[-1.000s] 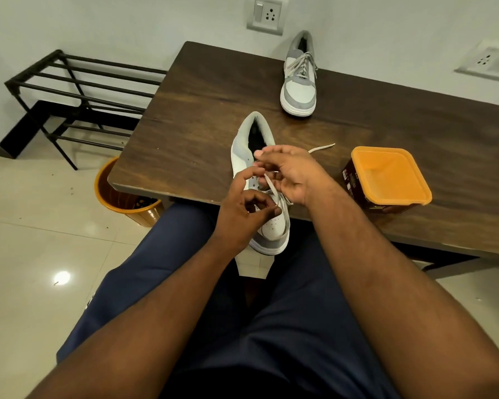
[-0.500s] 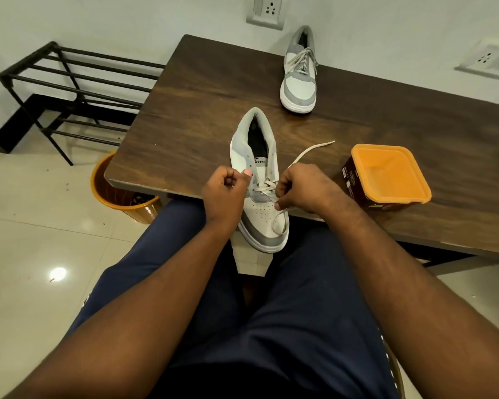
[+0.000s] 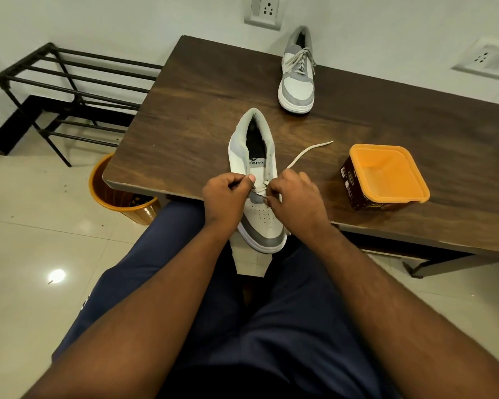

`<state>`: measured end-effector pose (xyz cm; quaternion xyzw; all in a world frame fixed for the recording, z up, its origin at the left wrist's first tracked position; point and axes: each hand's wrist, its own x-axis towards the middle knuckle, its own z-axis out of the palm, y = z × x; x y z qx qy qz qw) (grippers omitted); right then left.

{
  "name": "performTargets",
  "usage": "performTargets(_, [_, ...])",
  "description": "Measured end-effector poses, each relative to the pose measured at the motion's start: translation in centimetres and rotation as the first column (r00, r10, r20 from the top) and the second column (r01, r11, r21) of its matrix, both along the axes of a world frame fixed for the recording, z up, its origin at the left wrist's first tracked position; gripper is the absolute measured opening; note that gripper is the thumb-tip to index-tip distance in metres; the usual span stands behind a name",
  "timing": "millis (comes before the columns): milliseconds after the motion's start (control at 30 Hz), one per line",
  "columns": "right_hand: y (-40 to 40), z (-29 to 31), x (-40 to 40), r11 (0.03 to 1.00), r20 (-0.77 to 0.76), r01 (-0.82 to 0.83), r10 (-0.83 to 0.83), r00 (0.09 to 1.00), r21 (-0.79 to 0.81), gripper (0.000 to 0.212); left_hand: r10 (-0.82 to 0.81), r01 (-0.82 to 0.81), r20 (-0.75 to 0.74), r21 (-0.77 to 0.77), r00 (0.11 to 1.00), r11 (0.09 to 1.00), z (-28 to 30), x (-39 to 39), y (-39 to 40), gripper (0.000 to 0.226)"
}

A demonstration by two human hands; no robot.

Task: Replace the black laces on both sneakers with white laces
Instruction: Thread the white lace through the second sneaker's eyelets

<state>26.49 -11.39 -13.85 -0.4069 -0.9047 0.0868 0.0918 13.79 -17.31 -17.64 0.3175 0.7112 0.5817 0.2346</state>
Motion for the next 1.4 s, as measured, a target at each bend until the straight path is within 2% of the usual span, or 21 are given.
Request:
performTargets(67, [-0.4, -0.5, -0.1, 1.000, -0.223, 0.016, -0.021, 0.975, -0.025, 0.007, -0.022, 0.022, 0.067, -0.002, 0.997, 1.000, -0.2, -0.3, 0.0, 0.017])
performTargets(133, [-0.4, -0.5, -0.2, 0.987, -0.421, 0.065, -0.122, 0.899, -0.149, 0.006, -0.040, 0.039, 0.142, 0.009, 0.989, 0.999, -0.2, -0.5, -0.1, 0.016])
performTargets(233, [0.0, 0.3, -0.8, 0.945, -0.496, 0.064, -0.226, 0.839, -0.322, 0.016, -0.042, 0.037, 0.280, 0.023, 0.959, 0.999, -0.2, -0.5, -0.2, 0.013])
performTargets(367, [0.6, 0.6, -1.5, 0.937, -0.430, -0.009, -0.151, 0.890, -0.348, 0.012, -0.058, 0.049, 0.402, 0.033, 0.914, 0.998, -0.1, -0.5, -0.4, 0.013])
performTargets(533, [0.7, -0.1, -2.3, 0.989, -0.304, -0.050, 0.005, 0.953, -0.140, 0.014, -0.062, 0.043, 0.431, 0.053, 0.900, 0.998, -0.2, -0.7, -0.4, 0.012])
performTargets(767, [0.9, -1.3, -2.7, 0.997, -0.245, 0.003, -0.021, 0.969, -0.074, 0.019, -0.063, 0.036, 0.425, 0.071, 0.903, 0.997, -0.5, -0.7, -0.4, 0.011])
performTargets(933, [0.3, -1.3, -3.2, 0.974, -0.383, 0.096, -0.170, 0.908, -0.204, 0.018, -0.075, 0.040, 0.415, 0.092, 0.907, 0.995, -0.5, -0.6, -0.5, 0.010])
performTargets(1033, [-0.1, -1.2, -3.4, 0.963, -0.388, 0.141, -0.223, 0.894, -0.228, 0.018, -0.057, 0.023, 0.416, 0.086, 0.907, 0.996, -0.4, -0.5, -0.5, 0.010])
performTargets(1133, [-0.1, -0.7, -3.7, 0.968, -0.322, 0.145, -0.207, 0.924, -0.205, 0.019, -0.066, 0.031, 0.408, 0.091, 0.911, 0.995, -0.7, -0.5, -0.6, 0.010])
performTargets(1300, [1.1, 1.0, -4.0, 0.955, -0.050, 0.115, -0.134, 0.990, -0.275, 0.013, -0.059, 0.012, 0.440, 0.108, 0.896, 0.994, -0.8, -0.4, -0.9, 0.014])
performTargets(1400, [1.7, 1.7, -4.2, 0.945, 0.017, 0.112, -0.113, 0.993, -0.307, 0.013, -0.069, 0.032, 0.356, 0.109, 0.932, 0.994, -1.2, -0.3, -1.0, 0.010])
